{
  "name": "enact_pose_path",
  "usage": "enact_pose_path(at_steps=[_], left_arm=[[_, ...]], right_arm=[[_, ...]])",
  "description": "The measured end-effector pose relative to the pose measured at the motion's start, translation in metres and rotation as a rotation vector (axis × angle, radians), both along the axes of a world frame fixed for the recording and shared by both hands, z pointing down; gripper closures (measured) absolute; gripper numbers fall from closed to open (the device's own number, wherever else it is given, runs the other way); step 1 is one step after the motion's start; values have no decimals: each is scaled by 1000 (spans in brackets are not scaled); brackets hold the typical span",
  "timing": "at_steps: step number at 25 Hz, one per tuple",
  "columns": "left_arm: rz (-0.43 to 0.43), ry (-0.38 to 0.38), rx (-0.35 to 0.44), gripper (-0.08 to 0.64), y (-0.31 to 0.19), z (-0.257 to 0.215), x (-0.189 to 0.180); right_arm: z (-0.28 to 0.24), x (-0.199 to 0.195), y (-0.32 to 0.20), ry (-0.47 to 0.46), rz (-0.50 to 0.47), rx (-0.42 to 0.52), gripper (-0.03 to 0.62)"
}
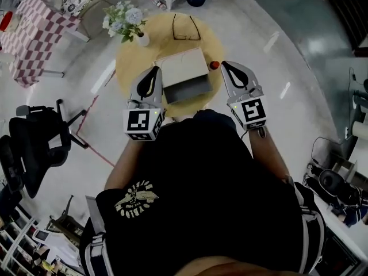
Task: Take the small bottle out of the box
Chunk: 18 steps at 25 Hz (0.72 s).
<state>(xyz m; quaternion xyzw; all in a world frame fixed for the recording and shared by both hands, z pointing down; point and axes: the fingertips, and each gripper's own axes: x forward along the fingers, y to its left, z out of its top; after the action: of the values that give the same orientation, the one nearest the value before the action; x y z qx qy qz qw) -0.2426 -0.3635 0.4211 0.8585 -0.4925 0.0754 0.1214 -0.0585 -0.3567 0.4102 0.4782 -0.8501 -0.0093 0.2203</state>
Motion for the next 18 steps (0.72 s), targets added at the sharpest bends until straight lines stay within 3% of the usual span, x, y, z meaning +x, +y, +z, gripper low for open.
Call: enact_pose_path(at_steps=[4,7,13,18], left_arm=[[-49,-39,-75,560,-4,21,15],[-99,-46,-82,560,-9,20,38],[-214,-74,-75,560,-10,19,61],[-339,-113,-104,560,5,24,68]], right_arm=[[62,23,-12,156,-71,-95,584],[123,49,-17,236,-188,-183,555],[211,78,-31,250,-288,-373,453],[262,85,-40,259,-377,-439,439]])
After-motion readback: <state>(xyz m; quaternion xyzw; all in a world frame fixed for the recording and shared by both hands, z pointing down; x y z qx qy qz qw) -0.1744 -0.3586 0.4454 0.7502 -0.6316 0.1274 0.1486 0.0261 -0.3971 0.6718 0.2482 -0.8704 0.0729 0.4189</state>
